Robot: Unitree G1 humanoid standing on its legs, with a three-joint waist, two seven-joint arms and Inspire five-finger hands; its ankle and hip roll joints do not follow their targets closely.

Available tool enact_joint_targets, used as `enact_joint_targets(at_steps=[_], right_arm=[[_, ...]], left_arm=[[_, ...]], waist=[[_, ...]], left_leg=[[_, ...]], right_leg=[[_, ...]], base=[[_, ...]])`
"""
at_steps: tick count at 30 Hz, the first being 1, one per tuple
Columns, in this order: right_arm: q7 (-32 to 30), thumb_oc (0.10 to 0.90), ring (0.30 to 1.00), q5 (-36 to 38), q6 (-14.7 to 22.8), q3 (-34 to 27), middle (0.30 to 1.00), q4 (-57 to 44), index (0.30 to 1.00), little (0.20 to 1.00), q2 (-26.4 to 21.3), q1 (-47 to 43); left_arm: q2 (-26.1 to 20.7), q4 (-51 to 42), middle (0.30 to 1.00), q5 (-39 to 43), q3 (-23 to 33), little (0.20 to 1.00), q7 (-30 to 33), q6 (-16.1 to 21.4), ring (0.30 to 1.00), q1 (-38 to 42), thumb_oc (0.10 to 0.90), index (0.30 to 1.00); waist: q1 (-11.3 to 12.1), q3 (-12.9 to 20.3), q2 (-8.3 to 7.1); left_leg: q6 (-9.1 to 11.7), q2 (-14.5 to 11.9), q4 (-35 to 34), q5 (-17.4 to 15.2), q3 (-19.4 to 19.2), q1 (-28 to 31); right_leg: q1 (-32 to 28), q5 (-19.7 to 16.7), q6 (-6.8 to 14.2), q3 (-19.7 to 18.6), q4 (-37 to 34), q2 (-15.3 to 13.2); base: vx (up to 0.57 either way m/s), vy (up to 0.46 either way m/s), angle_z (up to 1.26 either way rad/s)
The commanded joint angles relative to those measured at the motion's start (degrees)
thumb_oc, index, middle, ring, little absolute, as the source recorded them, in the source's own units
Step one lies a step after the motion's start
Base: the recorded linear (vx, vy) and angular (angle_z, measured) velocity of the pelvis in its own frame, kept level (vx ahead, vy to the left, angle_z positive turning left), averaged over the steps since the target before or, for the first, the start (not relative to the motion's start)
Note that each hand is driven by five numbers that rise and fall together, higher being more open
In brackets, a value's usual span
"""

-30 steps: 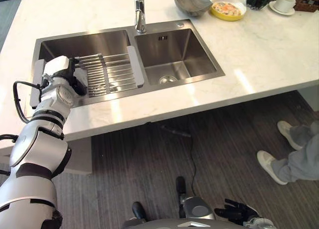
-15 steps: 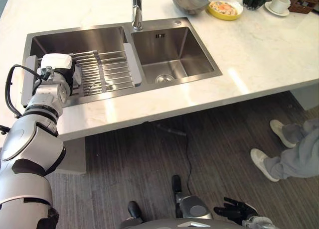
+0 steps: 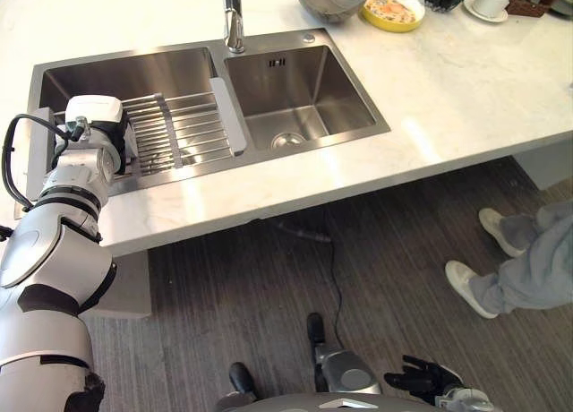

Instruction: Place the dishes in the dishwasher.

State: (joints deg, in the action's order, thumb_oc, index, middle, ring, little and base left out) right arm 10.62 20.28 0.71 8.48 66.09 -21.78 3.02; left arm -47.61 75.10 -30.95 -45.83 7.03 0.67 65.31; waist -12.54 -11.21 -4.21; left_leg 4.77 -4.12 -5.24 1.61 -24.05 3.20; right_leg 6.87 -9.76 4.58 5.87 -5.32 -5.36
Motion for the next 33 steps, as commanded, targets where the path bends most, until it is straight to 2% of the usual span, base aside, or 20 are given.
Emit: enact_joint_targets(at_steps=[1,3,7,8,9,14,15,16,18,20,21,22,23,24,25,26,27,29,32,33], right_arm=[[-0.7,0.8,0.9,-0.9,0.9,2.4,0.9,1.8,0.9,0.9,-3.4,-1.3],[-1.3,0.8,0.9,-0.5,2.0,1.7,0.9,1.2,0.9,0.9,-4.1,-1.0],[-1.7,0.8,0.9,0.0,2.9,1.2,0.9,0.7,0.9,0.9,-4.1,-0.6],[-2.6,0.8,0.9,0.5,3.6,-0.9,0.9,0.1,0.9,0.9,-2.4,0.9],[-3.1,0.8,0.9,0.9,3.4,-2.8,0.9,-0.3,0.9,0.9,-1.0,0.6],[-3.4,0.8,0.9,1.4,3.3,-6.9,0.9,-0.7,0.9,0.9,-2.0,0.7],[-2.9,0.8,0.9,1.7,3.1,-7.4,0.9,-1.2,0.9,0.9,-1.8,1.3],[-2.6,0.8,0.9,1.4,3.2,-7.0,0.9,-1.4,0.9,0.9,-1.4,1.3],[-2.4,0.8,0.9,-0.1,3.0,-5.7,0.9,-2.0,0.9,0.9,-0.5,1.9],[-2.0,0.8,0.9,-1.0,2.9,-4.6,0.9,-2.1,0.9,0.9,0.9,3.2],[-1.8,0.8,0.9,-1.2,2.8,-3.2,0.9,-2.7,0.9,0.9,1.6,3.5],[-1.8,0.8,0.9,-1.2,2.8,-3.2,0.9,-2.7,0.9,0.9,1.6,3.5],[-1.8,0.8,0.9,-1.6,2.7,-1.8,0.9,-3.7,0.9,0.9,2.1,3.2],[-1.8,0.8,0.9,-1.5,2.6,-1.3,0.9,-4.1,0.9,0.9,2.6,2.7],[-1.4,0.8,0.9,-1.2,2.5,0.3,0.9,-5.2,0.9,0.9,3.1,1.7],[-1.4,0.8,0.9,-1.2,2.5,0.4,0.9,-5.2,0.9,0.9,3.1,1.7],[-1.0,0.8,0.9,-1.5,2.8,1.8,0.9,-6.8,0.9,0.9,3.6,1.8],[-0.9,0.8,0.9,-1.4,2.9,2.3,0.9,-6.9,0.9,0.9,3.9,1.8],[-0.9,0.8,0.9,-2.9,3.3,3.9,0.9,-7.5,0.9,0.9,3.4,1.3],[-0.9,0.8,0.9,-2.9,3.3,3.9,0.9,-7.5,0.9,0.9,3.4,1.3]], left_arm=[[-1.2,1.6,0.3,1.2,2.3,0.3,2.7,0.2,0.3,4.9,0.4,0.3],[-2.9,-4.9,0.3,2.0,2.9,0.3,6.5,2.6,0.3,2.9,0.4,0.3],[-3.6,-12.3,0.3,3.5,4.1,0.3,9.2,5.2,0.3,0.9,0.4,0.3],[-5.0,-28.6,0.3,8.3,11.2,0.3,12.0,7.5,0.3,-5.8,0.4,0.3],[-3.8,-39.5,0.3,11.8,19.1,0.3,13.8,8.4,0.3,-11.5,0.4,0.3],[-4.3,-49.0,0.3,14.2,25.2,0.3,14.3,10.8,0.3,-14.1,0.4,0.3],[-3.9,-57.1,0.3,16.7,30.9,0.3,14.0,12.3,0.3,-18.9,0.4,0.3],[-2.1,-59.3,0.3,19.1,32.2,0.3,13.8,13.5,0.3,-19.7,0.4,0.3],[0.8,-64.9,0.3,26.2,37.7,0.3,14.2,16.5,0.3,-24.1,0.4,0.3],[5.4,-68.9,0.3,35.7,41.4,0.3,12.7,20.2,0.3,-27.9,0.4,0.3],[9.5,-71.1,0.3,44.2,42.8,0.3,10.6,22.2,0.3,-29.1,0.4,0.3],[9.5,-71.2,0.3,44.2,42.9,0.3,10.5,22.2,0.3,-29.2,0.4,0.3],[11.4,-72.6,0.3,49.0,43.5,0.3,9.3,23.2,0.3,-30.0,0.4,0.3],[12.6,-73.6,0.3,52.0,43.9,0.3,7.6,22.9,0.3,-30.9,0.4,0.3],[14.2,-73.7,0.3,58.6,44.5,0.3,5.1,23.3,0.3,-32.3,0.4,0.3],[14.2,-73.7,0.3,58.8,44.6,0.3,5.0,23.3,0.3,-32.4,0.4,0.3],[15.0,-75.2,0.3,62.6,45.7,0.3,3.0,22.7,0.3,-35.3,0.4,0.3],[15.2,-75.7,0.3,63.5,46.2,0.3,1.7,21.9,0.3,-37.4,0.4,0.3],[13.9,-78.7,0.3,66.5,49.4,0.3,-1.9,19.3,0.3,-46.0,0.4,0.3],[13.9,-78.7,0.3,66.5,49.4,0.3,-1.9,19.3,0.3,-46.0,0.4,0.3]], waist=[[1.4,0.9,-0.24],[2.0,0.9,0.18],[2.6,1.0,0.69],[4.3,1.1,1.77],[5.4,1.1,2.2],[6.2,1.3,2.6],[7.0,0.9,3.57],[7.3,0.7,4.01],[8.2,1.3,4.24],[9.2,2.9,3.89],[10.2,4.3,3.14],[10.2,4.4,3.27],[11.2,4.7,2.6],[11.7,5.3,2.26],[13.5,6.1,1.52],[13.3,6.2,1.54],[14.8,6.2,1.14],[15.2,6.0,1.22],[18.7,4.6,2.09],[18.7,4.6,2.09]], left_leg=[[-1.8,3.7,0.2,-5.7,1.0,3.2],[-1.8,3.9,0.2,-5.7,1.9,3.5],[-2.0,4.2,0.2,-5.5,3.3,3.4],[-2.0,4.6,0.2,-5.8,5.4,3.8],[-1.9,4.6,0.2,-5.5,6.4,3.5],[-1.6,4.4,0.2,-5.0,5.8,3.2],[-1.6,3.5,0.2,-4.6,5.3,3.2],[-1.6,3.1,0.4,-4.3,5.2,3.0],[-1.9,2.8,0.8,-3.4,5.3,2.4],[-2.0,2.4,1.7,-2.9,6.7,1.8],[-2.2,2.5,3.0,-2.5,8.9,0.6],[-2.2,2.4,3.1,-2.4,8.9,0.3],[-1.9,2.4,3.8,-1.9,10.6,-0.4],[-1.6,2.1,4.4,-1.4,11.5,-1.7],[0.2,1.2,5.1,0.4,12.9,-3.5],[0.2,1.1,5.2,0.4,13.1,-3.6],[1.8,0.0,6.0,2.1,14.2,-4.5],[2.7,-0.8,6.5,3.4,15.2,-5.0],[6.0,-4.9,7.8,8.9,18.0,-8.3],[6.0,-4.9,7.8,8.9,18.0,-8.3]], right_leg=[[3.1,1.1,10.1,4.6,1.8,-2.5],[2.4,1.3,10.1,5.2,2.3,-2.9],[1.6,1.6,10.1,6.1,2.4,-3.7],[-0.3,2.0,10.2,8.1,2.4,-4.9],[-0.6,1.5,10.2,10.6,2.8,-6.1],[-0.1,-0.7,10.4,13.7,4.0,-8.0],[-1.4,2.0,10.4,14.7,6.6,-9.4],[-2.1,3.6,10.4,14.3,9.2,-10.0],[-4.4,6.4,10.4,11.0,14.1,-10.8],[-6.9,9.0,10.3,6.2,19.4,-9.8],[-9.7,11.7,9.8,2.5,21.7,-7.4],[-9.6,11.5,9.7,2.6,21.4,-7.3],[-11.7,14.6,8.5,2.2,20.5,-6.0],[-12.7,16.8,7.6,2.8,18.6,-4.8],[-14.7,19.0,6.0,4.5,15.8,-2.6],[-14.8,19.0,5.9,4.7,15.7,-2.5],[-16.6,19.7,4.5,6.0,12.4,-0.7],[-17.3,19.6,3.7,6.9,11.2,0.2],[-19.9,20.2,1.0,10.1,6.4,4.1],[-19.9,20.2,1.0,10.1,6.4,4.1]], base=[[-0.04,0.019,-0.01],[-0.05,0.024,-0.01],[-0.04,0.017,0.15],[-0.1,0.049,0.48],[-0.14,0.049,0.65],[-0.1,-0.008,0.41],[-0.24,-0.007,0.17],[-0.27,0.009,-0.02],[-0.17,-0.025,0.05],[-0.06,-0.165,0.17],[-0.02,-0.19,0.23],[-0.03,-0.255,0.43],[-0.05,-0.195,0.86],[-0.13,-0.453,0.98],[-0.13,-0.35,0.95],[-0.16,-0.487,0.74],[-0.13,-0.332,0.68],[-0.12,-0.28,0.58],[-0.18,-0.313,0.6],[-0.15,-0.177,0.8]])
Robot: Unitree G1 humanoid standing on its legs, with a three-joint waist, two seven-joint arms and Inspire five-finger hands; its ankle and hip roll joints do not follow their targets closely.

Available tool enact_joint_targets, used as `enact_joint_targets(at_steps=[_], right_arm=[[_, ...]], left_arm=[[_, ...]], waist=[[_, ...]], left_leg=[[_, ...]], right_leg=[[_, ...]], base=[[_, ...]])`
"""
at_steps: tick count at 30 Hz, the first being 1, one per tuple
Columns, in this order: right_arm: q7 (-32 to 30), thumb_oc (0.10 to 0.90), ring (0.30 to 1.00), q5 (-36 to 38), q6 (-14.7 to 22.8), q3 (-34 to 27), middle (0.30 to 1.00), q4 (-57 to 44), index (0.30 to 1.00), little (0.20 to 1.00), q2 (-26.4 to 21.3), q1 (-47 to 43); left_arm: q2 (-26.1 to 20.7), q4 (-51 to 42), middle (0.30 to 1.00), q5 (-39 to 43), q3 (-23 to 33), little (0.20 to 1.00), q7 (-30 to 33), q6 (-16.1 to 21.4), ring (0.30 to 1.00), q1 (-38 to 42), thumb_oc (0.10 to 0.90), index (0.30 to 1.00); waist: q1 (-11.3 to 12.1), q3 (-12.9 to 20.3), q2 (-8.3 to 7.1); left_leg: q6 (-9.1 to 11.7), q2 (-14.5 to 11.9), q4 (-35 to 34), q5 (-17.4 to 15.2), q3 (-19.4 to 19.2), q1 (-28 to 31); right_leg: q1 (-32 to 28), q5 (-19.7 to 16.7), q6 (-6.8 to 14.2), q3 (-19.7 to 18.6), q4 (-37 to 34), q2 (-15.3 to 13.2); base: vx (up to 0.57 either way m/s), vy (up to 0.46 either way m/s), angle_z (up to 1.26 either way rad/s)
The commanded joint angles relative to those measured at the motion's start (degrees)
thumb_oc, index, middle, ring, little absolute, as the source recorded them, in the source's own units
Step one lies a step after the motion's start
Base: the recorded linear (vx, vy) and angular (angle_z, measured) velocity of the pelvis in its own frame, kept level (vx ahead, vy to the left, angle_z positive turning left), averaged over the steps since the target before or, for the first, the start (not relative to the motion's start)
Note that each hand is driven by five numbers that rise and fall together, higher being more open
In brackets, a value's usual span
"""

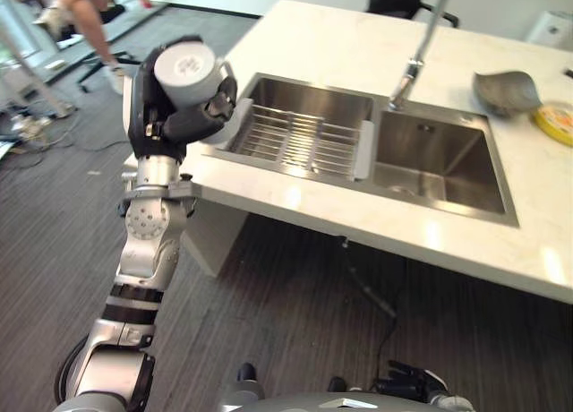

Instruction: Place the dishes in the dishwasher.

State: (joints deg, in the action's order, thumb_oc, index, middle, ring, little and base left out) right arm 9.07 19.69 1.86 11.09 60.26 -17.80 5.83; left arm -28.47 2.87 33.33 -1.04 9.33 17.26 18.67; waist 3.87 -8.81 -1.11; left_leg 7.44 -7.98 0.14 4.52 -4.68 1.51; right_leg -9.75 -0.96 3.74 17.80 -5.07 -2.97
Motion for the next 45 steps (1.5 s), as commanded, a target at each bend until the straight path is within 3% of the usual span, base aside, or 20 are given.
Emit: enact_joint_targets(at_steps=[1,3,4,5,7,8,13,14,16,18,20,24,26,29,31,32,34,36,40,45], right_arm=[[0.6,0.8,0.9,-3.0,2.1,1.9,0.9,-1.7,0.9,0.9,-0.9,-1.6],[0.6,0.8,0.9,-4.0,2.2,2.2,0.9,-1.5,0.9,0.9,-1.1,-1.1],[0.8,0.8,0.9,-5.5,2.4,2.5,0.9,-1.3,0.9,0.9,-1.6,-0.4],[0.8,0.8,0.9,-5.5,2.4,2.6,0.9,-1.3,0.9,0.9,-1.7,-0.4],[0.3,0.8,0.9,-6.1,2.4,1.5,0.9,0.0,0.9,0.9,-2.4,-0.7],[0.1,0.8,0.9,-6.1,2.2,0.9,0.9,0.4,0.9,0.9,-2.8,-1.0],[0.7,0.8,0.9,-6.2,1.7,0.6,0.9,1.2,0.9,0.9,-1.9,-0.9],[0.6,0.8,0.9,-6.6,1.6,0.2,0.9,0.8,0.9,0.9,-2.1,-1.2],[0.5,0.8,0.9,-6.9,1.5,-0.4,0.9,0.7,0.9,0.9,-2.2,-0.8],[0.1,0.8,0.9,-6.5,1.3,-2.1,0.9,0.7,0.9,0.9,-2.5,-0.6],[0.0,0.8,0.9,-6.4,1.3,-2.9,0.9,0.8,0.9,0.9,-2.7,-0.5],[-4.5,0.8,0.9,-6.0,1.3,-6.5,0.9,8.5,0.9,0.9,0.7,-3.9],[-4.7,0.8,0.9,-6.2,1.4,-7.7,0.9,10.7,0.9,0.9,0.2,-4.3],[-4.1,0.8,0.9,-6.6,1.4,-8.5,0.9,10.8,0.9,0.9,0.8,-5.3],[-3.5,0.8,0.9,-6.7,1.5,-7.6,0.9,9.0,0.9,0.9,1.6,-5.8],[-3.5,0.8,0.9,-6.1,1.8,-6.6,0.9,7.8,0.9,0.9,1.8,-6.4],[-3.3,0.8,0.9,-3.4,2.2,-4.8,0.9,5.5,0.9,0.9,2.3,-7.4],[-2.8,0.8,0.9,-1.2,3.0,-3.0,0.9,2.9,0.9,0.9,3.3,-6.9],[-2.8,0.8,0.9,-2.1,2.7,0.2,0.9,-0.7,0.9,0.9,5.0,-4.9],[-2.1,0.8,0.9,-3.0,2.5,1.8,0.9,1.0,0.9,0.9,5.9,-4.5]], left_arm=[[-5.2,-7.2,0.3,2.3,5.5,0.3,-4.6,2.1,0.3,-1.9,0.4,0.3],[-4.9,-8.5,0.3,2.4,7.2,0.3,-5.5,1.1,0.3,-5.9,0.4,0.3],[-4.3,-9.3,0.3,1.2,9.2,0.3,-5.8,0.6,0.3,-10.0,0.4,0.3],[-4.2,-9.4,0.3,1.1,9.2,0.3,-5.8,0.5,0.3,-10.1,0.4,0.3],[-4.3,-9.5,0.3,0.1,10.9,0.3,-6.3,0.0,0.3,-13.6,0.4,0.3],[-5.0,-9.5,0.3,-0.5,11.5,0.3,-6.6,-0.1,0.3,-15.0,0.4,0.3],[-5.5,-9.2,0.3,-3.8,15.3,0.3,-6.7,-0.7,0.3,-21.0,0.4,0.3],[-5.8,-9.4,0.3,-5.8,15.9,0.3,-6.5,-0.5,0.3,-21.7,0.4,0.3],[-5.8,-9.5,0.3,-7.8,16.0,0.3,-6.2,-0.7,0.3,-22.2,0.4,0.3],[-6.2,-8.7,0.3,-10.5,14.9,0.3,-6.0,-0.7,0.3,-22.2,0.4,0.3],[-6.7,-8.4,0.3,-11.8,14.8,0.3,-5.8,-0.7,0.3,-22.1,0.4,0.3],[-7.6,-11.3,0.3,-22.6,11.7,0.3,-4.5,-1.6,0.3,-21.1,0.4,0.3],[-6.7,-11.0,0.3,-22.9,11.4,0.3,-4.9,-1.8,0.3,-21.7,0.4,0.3],[-6.0,-11.6,0.3,-23.9,10.8,0.3,-5.0,-1.1,0.3,-22.2,0.4,0.3],[-5.5,-11.0,0.3,-24.5,9.4,0.3,-4.4,-0.6,0.3,-21.0,0.4,0.3],[-5.4,-9.9,0.3,-25.3,7.7,0.3,-3.5,-0.4,0.3,-19.4,0.4,0.3],[-4.7,-8.5,0.3,-25.5,3.0,0.3,-3.3,-0.1,0.3,-15.7,0.4,0.3],[-5.2,-7.3,0.3,-26.1,-0.8,0.3,-3.3,-0.1,0.3,-11.5,0.4,0.3],[-4.5,-5.6,0.3,-26.6,-6.8,0.3,-4.3,-0.3,0.3,-5.5,0.4,0.3],[-2.8,-6.1,0.3,-26.3,-5.9,0.3,-4.9,-0.4,0.3,-6.7,0.4,0.3]], waist=[[2.8,1.8,-0.33],[3.4,0.6,0.64],[3.3,-0.9,1.81],[3.3,-0.8,1.91],[2.4,-1.2,2.51],[2.4,-1.3,2.86],[2.8,-0.3,2.78],[2.2,0.5,2.53],[1.4,1.1,2.43],[-0.8,2.1,2.66],[-1.6,2.3,2.86],[-2.0,3.3,4.82],[-1.7,3.4,5.14],[-1.4,3.1,4.32],[-2.5,2.6,3.3],[-3.7,2.2,2.69],[-5.9,1.5,3.0],[-7.4,0.5,2.3],[-7.5,1.6,-1.36],[-6.9,3.5,-2.71]], left_leg=[[3.7,-2.2,2.3,7.2,-0.8,-7.7],[3.9,-4.4,2.0,8.3,-2.1,-8.5],[3.3,-7.8,0.8,9.4,-9.2,-8.2],[3.2,-7.8,0.7,9.5,-9.2,-8.3],[4.1,-11.3,-0.3,9.0,-18.7,-5.9],[4.4,-12.6,0.1,9.0,-20.9,-5.1],[4.6,-12.5,7.1,5.0,-18.5,-1.1],[4.7,-12.6,7.6,3.0,-20.8,2.0],[4.7,-12.8,7.1,2.5,-21.9,3.9],[5.2,-14.4,6.1,3.3,-25.3,7.0],[5.4,-14.8,5.7,3.8,-26.1,7.4],[4.2,-13.3,3.8,1.1,-25.9,5.1],[2.6,-10.1,3.0,-2.8,-23.5,4.1],[-0.9,-4.4,3.2,-6.7,-21.0,2.1],[-3.4,0.1,2.4,-8.7,-19.0,2.7],[-4.3,1.9,1.4,-8.9,-18.0,3.3],[-4.9,3.0,-1.8,-7.8,-14.2,5.2],[-5.3,3.3,-2.9,-5.9,-11.6,5.0],[-5.3,3.3,-4.8,-4.7,-8.3,4.4],[-4.6,2.8,-4.7,-4.7,-10.5,5.2]], right_leg=[[-3.4,11.3,1.2,-0.9,5.1,2.7],[-4.1,11.1,0.4,1.3,2.9,3.5],[-4.4,10.8,0.2,4.9,1.6,3.5],[-4.3,10.6,0.2,4.9,1.6,3.5],[-4.1,10.7,0.5,8.5,1.0,2.2],[-3.5,10.3,0.6,9.9,1.1,1.5],[-1.9,8.8,-0.6,15.4,1.8,-1.1],[-0.3,7.9,-0.7,19.0,2.3,-2.4],[0.5,7.4,-0.5,21.6,2.9,-3.4],[1.9,6.0,-0.4,26.0,3.8,-5.8],[2.0,5.7,-0.3,27.3,4.1,-6.5],[1.5,3.1,1.6,30.1,4.3,-10.0],[1.5,1.8,3.0,29.2,4.7,-12.2],[0.0,-1.0,5.7,30.4,7.1,-18.2],[1.0,-3.3,7.2,26.0,14.0,-22.6],[2.9,-4.9,7.9,20.0,16.6,-23.0],[7.3,-0.3,6.4,4.7,17.5,-17.2],[10.0,1.1,5.6,-2.8,14.1,-12.2],[6.7,1.7,6.5,-1.7,8.6,-9.5],[3.9,0.1,6.3,-1.5,2.6,-7.5]], base=[[-0.23,-0.17,0.93],[-0.29,-0.137,1.09],[-0.21,-0.005,1.06],[-0.29,0.013,1.4],[-0.2,0.062,1.21],[-0.22,0.107,1.03],[-0.21,0.133,1.06],[-0.16,0.18,0.89],[-0.12,0.197,0.89],[-0.15,0.324,1.34],[-0.08,0.267,1.3],[-0.01,0.465,1.48],[0.09,0.58,0.78],[0.08,0.573,0.62],[0.18,0.506,0.63],[0.21,0.375,0.71],[0.12,0.208,0.91],[0.0,0.036,1.21],[0.01,-0.122,1.23],[0.05,-0.084,0.18]])
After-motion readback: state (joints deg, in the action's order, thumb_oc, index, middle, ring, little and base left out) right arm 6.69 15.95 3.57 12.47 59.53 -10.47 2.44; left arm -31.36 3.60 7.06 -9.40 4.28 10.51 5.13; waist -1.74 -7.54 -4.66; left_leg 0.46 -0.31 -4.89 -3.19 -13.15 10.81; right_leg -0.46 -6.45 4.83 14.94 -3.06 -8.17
